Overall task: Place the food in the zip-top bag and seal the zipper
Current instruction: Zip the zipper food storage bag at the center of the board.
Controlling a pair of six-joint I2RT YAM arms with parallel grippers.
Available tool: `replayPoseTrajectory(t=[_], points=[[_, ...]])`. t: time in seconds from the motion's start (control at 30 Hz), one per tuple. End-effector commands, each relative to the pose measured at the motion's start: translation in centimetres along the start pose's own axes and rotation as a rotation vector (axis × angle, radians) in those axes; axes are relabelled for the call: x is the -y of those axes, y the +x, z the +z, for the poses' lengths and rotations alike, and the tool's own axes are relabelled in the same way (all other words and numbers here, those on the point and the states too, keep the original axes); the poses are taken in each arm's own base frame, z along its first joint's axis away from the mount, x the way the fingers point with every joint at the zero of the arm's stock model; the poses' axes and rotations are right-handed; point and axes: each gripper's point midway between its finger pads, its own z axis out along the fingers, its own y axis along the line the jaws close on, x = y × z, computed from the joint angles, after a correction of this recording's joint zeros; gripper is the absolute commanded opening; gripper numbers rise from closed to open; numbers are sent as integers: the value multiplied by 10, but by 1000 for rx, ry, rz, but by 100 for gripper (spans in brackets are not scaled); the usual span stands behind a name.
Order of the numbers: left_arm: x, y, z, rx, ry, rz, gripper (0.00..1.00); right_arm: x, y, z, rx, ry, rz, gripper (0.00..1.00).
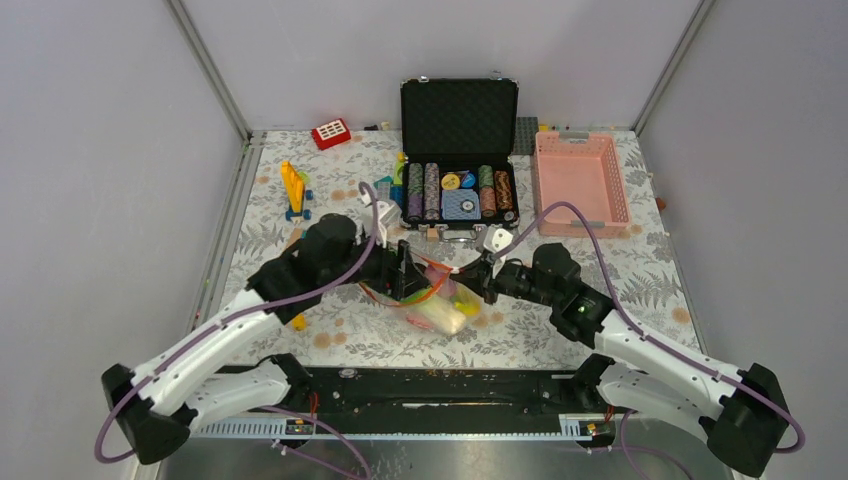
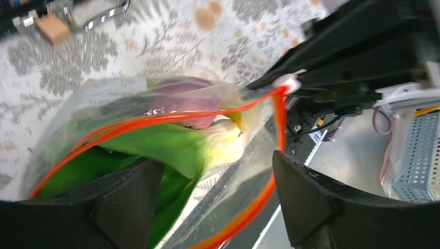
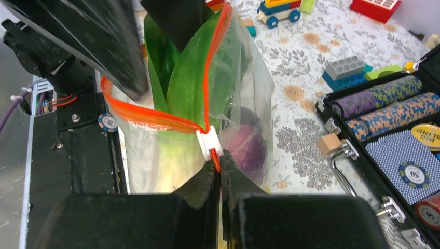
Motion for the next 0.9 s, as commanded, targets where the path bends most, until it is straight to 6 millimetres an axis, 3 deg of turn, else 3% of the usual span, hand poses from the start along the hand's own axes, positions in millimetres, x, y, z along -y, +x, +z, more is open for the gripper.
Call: replayPoseTrajectory(t=[0.0,0.2,0.37,0.57,0.73,0.87], points=[[42,-41,-42,161,147,132,80,4,-5,-8,-86,14,-14,0],[52,-62,-60,256,161,217,89,-2,-8,-12,-105,-22,-29,0],[79,-68,-46,202,323,402,99,-13,-12,-15,-132,-86,-24,0],[88,-63,-11,44,432,464,99,-12,-21,-16,-142,-76,12,0],[100,-59,-4,37,510,487,99,-6,-31,-12,-136,-40,73,0],[102,-56,0,28,532,496,83,-7,-34,-12,-131,-46,79,0]])
